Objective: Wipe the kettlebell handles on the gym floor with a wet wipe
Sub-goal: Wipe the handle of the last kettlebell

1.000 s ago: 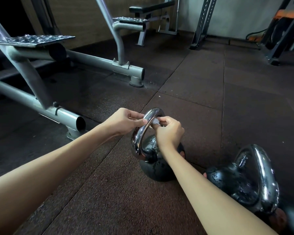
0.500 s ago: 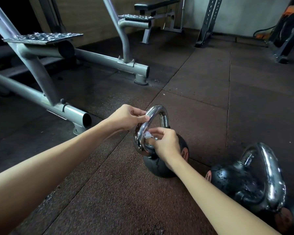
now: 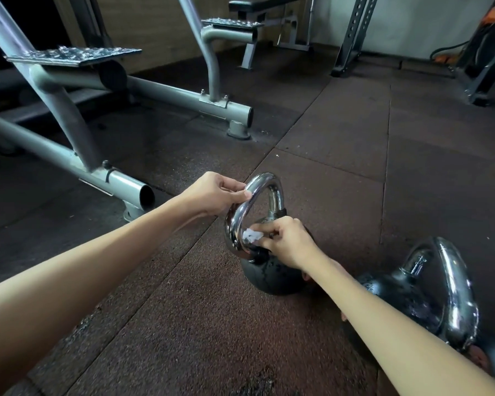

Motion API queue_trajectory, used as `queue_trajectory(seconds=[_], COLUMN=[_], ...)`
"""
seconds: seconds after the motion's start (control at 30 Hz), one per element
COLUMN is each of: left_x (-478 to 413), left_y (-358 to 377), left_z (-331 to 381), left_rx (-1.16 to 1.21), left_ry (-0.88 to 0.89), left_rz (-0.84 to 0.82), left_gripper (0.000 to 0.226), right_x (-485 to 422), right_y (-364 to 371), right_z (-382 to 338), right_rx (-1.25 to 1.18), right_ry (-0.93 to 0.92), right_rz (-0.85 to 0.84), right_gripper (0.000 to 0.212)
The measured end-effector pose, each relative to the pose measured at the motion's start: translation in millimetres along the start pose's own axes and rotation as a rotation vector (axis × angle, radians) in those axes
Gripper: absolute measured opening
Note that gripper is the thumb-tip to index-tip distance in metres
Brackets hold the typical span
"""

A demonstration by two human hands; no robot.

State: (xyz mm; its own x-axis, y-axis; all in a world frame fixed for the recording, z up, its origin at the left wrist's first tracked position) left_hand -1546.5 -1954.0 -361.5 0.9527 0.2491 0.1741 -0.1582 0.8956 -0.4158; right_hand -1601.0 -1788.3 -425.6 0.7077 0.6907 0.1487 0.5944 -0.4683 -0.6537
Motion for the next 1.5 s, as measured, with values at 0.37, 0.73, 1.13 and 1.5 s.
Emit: queue_trajectory(seconds=[0.37,0.73,1.13,1.5], left_x=[-14,-28,29,27], left_y=[43,109,90,55], left_z=[29,85,77,40], left_rx=[-0.28,-0.515,-0.037,0.077], left_ry=[-0.043,-0.004,-0.054,-0.067], left_rz=[-0.162,-0.217,-0.361,-0.278], left_gripper=[0.043,0.044,0.041,0.035], right_x=[75,132,112,116], right_y=[-81,-106,-106,-79], right_z=[49,67,0,4], right_rx=[-0.297,-0.756,-0.645,-0.676], right_ry=[0.141,0.172,-0.094,0.062], right_rz=[0.528,0.715,0.644,0.564], right_gripper=[0.022,0.024,0.022,0.061])
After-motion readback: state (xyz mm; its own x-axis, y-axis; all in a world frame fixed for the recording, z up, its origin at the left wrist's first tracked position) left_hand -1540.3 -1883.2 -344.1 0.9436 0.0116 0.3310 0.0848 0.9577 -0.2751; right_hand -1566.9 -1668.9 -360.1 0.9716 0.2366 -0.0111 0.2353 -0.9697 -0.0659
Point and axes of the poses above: each hand's wrist, its own x-axis away from the middle knuckle, its own y-axis out of the palm, z = x × y, the point moved 7 cm from there along -x, towards the middle knuckle, and after that the axes turned 5 degrees about -z, right-handed, at the moved point
